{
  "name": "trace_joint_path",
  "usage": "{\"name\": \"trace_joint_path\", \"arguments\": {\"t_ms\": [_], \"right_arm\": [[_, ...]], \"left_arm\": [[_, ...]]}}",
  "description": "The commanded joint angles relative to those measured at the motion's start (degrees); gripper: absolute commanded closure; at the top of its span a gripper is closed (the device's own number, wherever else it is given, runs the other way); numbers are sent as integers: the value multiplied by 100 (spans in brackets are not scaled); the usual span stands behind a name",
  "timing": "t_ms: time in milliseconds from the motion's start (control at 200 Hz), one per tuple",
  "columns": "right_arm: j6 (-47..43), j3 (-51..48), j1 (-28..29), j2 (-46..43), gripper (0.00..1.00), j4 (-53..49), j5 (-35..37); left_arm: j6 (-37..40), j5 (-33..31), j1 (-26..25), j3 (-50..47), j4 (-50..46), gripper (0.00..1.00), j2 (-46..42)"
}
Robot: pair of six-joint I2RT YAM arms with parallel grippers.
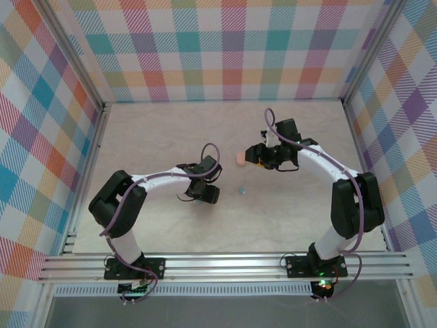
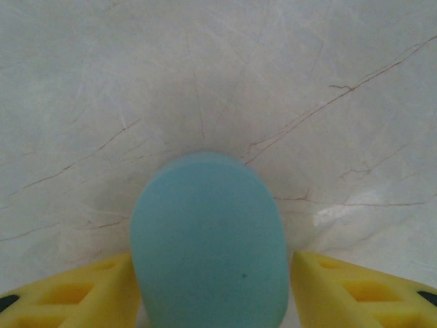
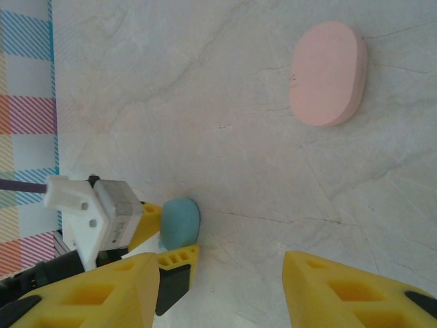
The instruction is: Insert the wireless bluetooth earbuds into the charging case
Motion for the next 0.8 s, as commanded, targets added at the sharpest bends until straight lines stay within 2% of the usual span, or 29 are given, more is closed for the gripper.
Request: {"name": "trace_joint_path", "arguments": {"t_ms": [0,190,510,700,795], "right_arm": [[104,6,-13,-20,48,125,-235],[400,50,-65,90,48,266,-537],[670,156,-362,224,47,270,-1152],[693,61,-464,220,46,243,-1423],[763,-8,-467,301,46,263,-1675]], "left_arm": [[233,23,-38,78,109,41,159],[496,-16,-37,101,142,51,305],[1192,58,-50,-312,722,59,-272],[1690,392,-48,-385,1030,63,-538],[2039,692,-41,-445,1503,64,-697]]}}
